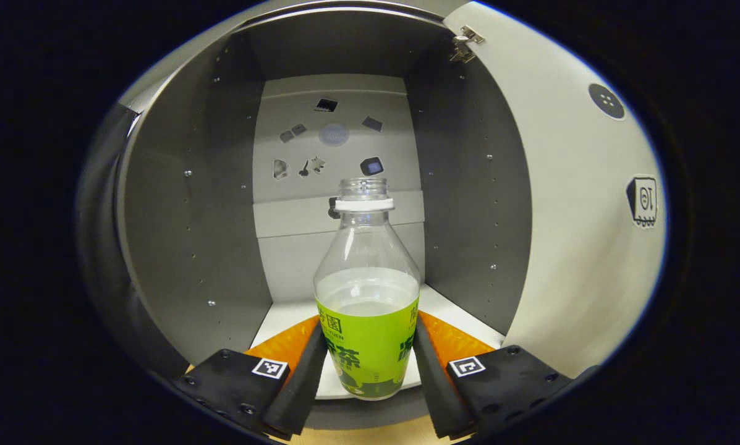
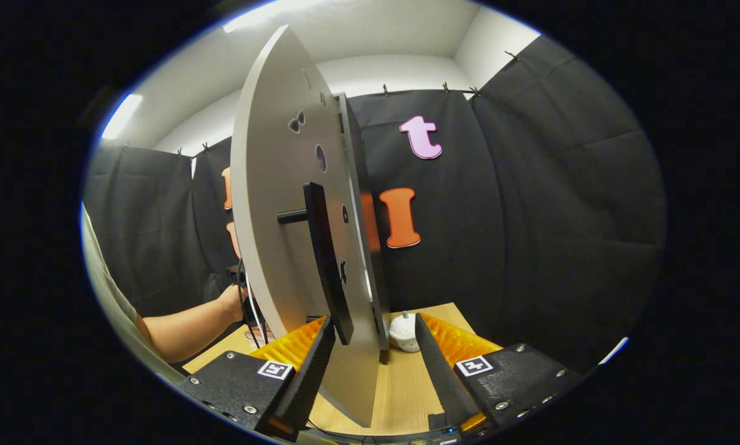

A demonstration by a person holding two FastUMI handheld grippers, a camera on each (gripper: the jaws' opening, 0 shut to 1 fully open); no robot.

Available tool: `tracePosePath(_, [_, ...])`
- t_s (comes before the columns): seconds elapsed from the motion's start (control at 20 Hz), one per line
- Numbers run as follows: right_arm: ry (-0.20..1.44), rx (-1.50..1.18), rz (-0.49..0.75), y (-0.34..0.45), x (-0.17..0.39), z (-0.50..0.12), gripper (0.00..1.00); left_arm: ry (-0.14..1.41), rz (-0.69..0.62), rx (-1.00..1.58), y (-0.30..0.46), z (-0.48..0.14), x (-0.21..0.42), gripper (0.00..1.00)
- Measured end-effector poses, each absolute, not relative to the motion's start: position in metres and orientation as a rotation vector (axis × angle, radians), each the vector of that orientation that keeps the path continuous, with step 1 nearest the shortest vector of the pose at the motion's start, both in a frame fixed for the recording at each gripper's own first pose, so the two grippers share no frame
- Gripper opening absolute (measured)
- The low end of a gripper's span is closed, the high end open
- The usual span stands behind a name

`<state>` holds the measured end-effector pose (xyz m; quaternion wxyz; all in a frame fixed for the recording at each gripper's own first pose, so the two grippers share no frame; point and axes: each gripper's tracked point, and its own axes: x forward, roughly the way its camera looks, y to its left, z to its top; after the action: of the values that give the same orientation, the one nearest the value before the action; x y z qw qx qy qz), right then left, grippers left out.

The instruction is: Open the cabinet door with the right hand, grasp the bottle in the cabinet with the left hand and place it on the coaster, then close the cabinet door with the right hand.

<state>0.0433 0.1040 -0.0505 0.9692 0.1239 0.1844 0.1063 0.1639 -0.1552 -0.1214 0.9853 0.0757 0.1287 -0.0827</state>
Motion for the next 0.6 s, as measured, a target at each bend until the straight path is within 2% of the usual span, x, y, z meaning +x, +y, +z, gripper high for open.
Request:
tracePosePath(0.05, [0.369, 0.255, 0.238, 0.105, 0.044, -0.050, 0.87, 0.258, -0.147, 0.135, -0.150, -0.121, 0.149, 0.80])
tracePosePath(0.15, [0.366, 0.254, 0.283, 0.105, 0.046, -0.050, 0.87, 0.252, -0.114, 0.128, -0.141, -0.123, 0.119, 0.80])
tracePosePath(0.2, [0.368, 0.256, 0.307, 0.106, 0.047, -0.051, 0.81, 0.248, -0.089, 0.138, -0.132, -0.124, 0.106, 0.80])
tracePosePath(0.35, [0.377, 0.290, 0.363, 0.107, 0.050, -0.055, 0.81, 0.232, -0.020, 0.137, -0.107, -0.124, 0.073, 0.80])
tracePosePath(0.5, [0.376, 0.294, 0.370, 0.107, 0.049, -0.053, 0.81, 0.209, 0.048, 0.147, -0.075, -0.130, 0.045, 0.82])
tracePosePath(0.6, [0.366, 0.278, 0.354, 0.107, 0.047, -0.052, 0.81, 0.199, 0.076, 0.149, -0.057, -0.140, 0.027, 0.77])
